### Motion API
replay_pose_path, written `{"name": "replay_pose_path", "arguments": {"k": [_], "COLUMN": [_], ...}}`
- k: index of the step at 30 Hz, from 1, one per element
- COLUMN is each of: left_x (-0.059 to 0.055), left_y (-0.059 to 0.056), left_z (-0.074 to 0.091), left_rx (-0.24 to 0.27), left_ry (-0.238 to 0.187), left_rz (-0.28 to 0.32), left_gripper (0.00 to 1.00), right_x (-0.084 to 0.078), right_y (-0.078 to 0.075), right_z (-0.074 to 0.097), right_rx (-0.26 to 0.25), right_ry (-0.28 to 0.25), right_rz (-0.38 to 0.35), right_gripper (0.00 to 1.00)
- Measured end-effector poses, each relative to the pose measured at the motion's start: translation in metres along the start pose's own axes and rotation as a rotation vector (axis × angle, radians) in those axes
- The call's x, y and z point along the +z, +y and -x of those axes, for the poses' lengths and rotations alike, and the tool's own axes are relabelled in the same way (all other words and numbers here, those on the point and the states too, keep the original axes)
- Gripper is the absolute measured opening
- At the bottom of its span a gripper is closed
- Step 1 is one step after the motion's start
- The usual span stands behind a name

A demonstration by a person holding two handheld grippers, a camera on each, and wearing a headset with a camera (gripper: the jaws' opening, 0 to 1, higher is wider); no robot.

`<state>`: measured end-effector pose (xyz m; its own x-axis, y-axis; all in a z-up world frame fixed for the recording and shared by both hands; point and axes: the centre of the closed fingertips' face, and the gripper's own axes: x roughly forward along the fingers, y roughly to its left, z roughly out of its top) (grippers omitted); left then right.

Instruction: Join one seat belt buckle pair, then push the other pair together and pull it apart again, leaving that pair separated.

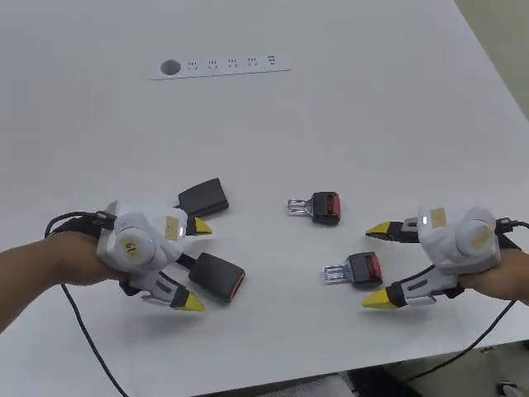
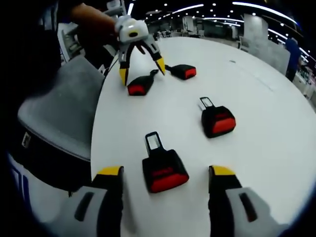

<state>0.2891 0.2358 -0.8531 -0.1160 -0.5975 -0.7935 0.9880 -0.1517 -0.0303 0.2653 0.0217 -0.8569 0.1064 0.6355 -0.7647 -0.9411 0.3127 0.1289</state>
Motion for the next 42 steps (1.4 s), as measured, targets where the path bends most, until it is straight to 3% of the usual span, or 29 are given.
{"name": "replay_pose_path", "arguments": {"k": [6,8,9,13,19,22,25,29,31,42], "left_x": [-0.0074,-0.0074,-0.0069,-0.0061,-0.0042,-0.0042,-0.0057,-0.0081,-0.0084,-0.0101], "left_y": [0.0004,0.0044,0.0017,0.0031,-0.0038,-0.0027,-0.0021,-0.0026,-0.0014,-0.0024], "left_z": [-0.0079,-0.0079,-0.0082,-0.0077,-0.0075,-0.0065,-0.0057,-0.0035,-0.0029,-0.0015], "left_rx": [-0.029,-0.022,-0.033,-0.027,-0.014,0.01,0.038,0.091,0.132,0.175], "left_ry": [0.034,0.035,0.028,0.025,0.016,0.018,0.025,0.026,0.012,0.001], "left_rz": [-0.044,-0.102,-0.075,-0.074,-0.066,-0.06,-0.013,0.052,0.113,0.16], "left_gripper": [0.62,0.58,0.58,0.56,0.41,0.39,0.38,0.37,0.36,0.35], "right_x": [-0.0021,-0.0025,-0.0035,-0.0037,-0.0039,-0.0045,-0.0038,-0.0037,-0.0033,-0.0009], "right_y": [0.0013,0.0029,0.0032,0.0038,0.0022,0.0052,0.0047,0.0034,0.0027,0.001], "right_z": [-0.0002,-0.0004,-0.0006,-0.0015,-0.0022,-0.0031,-0.0035,-0.0041,-0.0044,-0.0052], "right_rx": [0.037,0.051,0.053,0.062,0.06,0.064,0.059,0.053,0.047,0.026], "right_ry": [0.027,0.037,0.045,0.054,0.055,0.055,0.045,0.043,0.039,0.025], "right_rz": [0.028,0.053,0.068,0.084,0.093,0.107,0.108,0.103,0.098,0.07], "right_gripper": [0.64,0.61,0.6,0.56,0.51,0.46,0.38,0.37,0.37,0.35]}}
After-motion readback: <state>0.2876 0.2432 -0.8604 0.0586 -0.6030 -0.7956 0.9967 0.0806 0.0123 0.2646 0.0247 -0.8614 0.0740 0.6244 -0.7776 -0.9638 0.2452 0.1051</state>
